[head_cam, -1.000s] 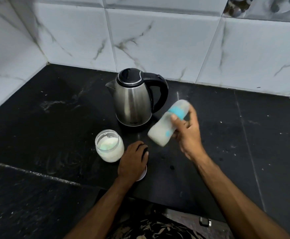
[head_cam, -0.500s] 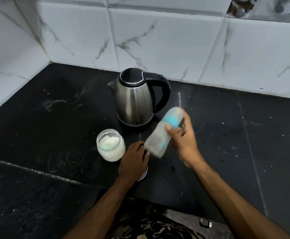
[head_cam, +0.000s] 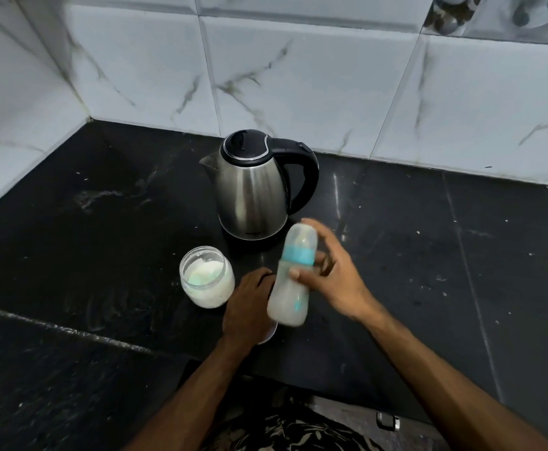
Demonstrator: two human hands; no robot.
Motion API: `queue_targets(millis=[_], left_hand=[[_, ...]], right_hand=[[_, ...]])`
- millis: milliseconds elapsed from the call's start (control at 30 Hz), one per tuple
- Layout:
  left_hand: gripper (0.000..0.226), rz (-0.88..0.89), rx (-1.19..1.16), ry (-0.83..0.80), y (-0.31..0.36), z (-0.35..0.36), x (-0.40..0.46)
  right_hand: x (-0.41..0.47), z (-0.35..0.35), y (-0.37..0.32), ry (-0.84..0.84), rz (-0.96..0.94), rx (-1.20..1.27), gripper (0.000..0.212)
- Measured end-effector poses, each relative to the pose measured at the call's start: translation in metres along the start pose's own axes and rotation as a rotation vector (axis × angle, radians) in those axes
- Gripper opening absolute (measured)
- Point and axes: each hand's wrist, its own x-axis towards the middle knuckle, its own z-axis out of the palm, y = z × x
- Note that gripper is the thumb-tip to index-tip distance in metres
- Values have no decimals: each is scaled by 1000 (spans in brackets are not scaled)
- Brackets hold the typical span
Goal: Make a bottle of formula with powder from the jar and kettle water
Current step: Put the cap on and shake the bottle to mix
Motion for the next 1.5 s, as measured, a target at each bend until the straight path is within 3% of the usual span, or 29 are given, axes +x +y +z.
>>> queue_targets(millis=[100,133,233,300,333,433,500,600,667,733,833,933,1000,1100,1200,1300,1400,1467,1500], left_hand=[[34,-35,47,48,2,2,2],[35,-21,54,51,2,2,2],[34,-27,-17,43,1,0,1],[49,-62,-109,-19,2,-4,-2],[52,-67,-105,-25,4,-7,-3],[31,-42,2,23,6,-5,0],[33,-25,28,35,5,-2,2],[32,-52,-25,36,6,-7,-1],[55,-63,-140,-39,9,-12,-4],[63,-43,-87,-40,8,-11,-4],[32,-43,14,26,5,-5,0],[35,-34,50,38,3,0,2],[30,-33,2,33,2,-4,0],[50,-51,-102,-30,7,-9,-3],[33,-84,-5,38,9,-7,0],[37,-19,52,27,6,-2,1],[30,-35,1,53,4,-3,0],[47,20,-23,46,6,-3,-2],[49,26,-24,37,7,-4,-3]], right_hand=[[17,-8,-12,357,-80,236,66],[20,-11,-12,405,-106,292,67],[10,-3,-6,220,-54,171,73],[1,3,1,-3,14,-1,78],[2,3,2,-20,7,-28,78],[15,-3,-11,276,-81,198,70],[22,-6,-18,427,-114,337,65],[10,2,-9,272,-63,249,69],[-3,8,1,9,13,30,74],[-2,4,3,-49,15,-75,75],[13,-7,-13,286,-85,146,67],[18,-10,-15,446,-115,327,67],[8,-2,-6,302,-56,245,70],[-5,6,5,31,22,30,77],[7,-1,-9,271,-65,159,70],[18,-10,-18,493,-120,372,61],[5,-2,-6,322,-42,245,66],[-7,4,3,75,19,58,73],[-8,4,4,37,19,20,75]])
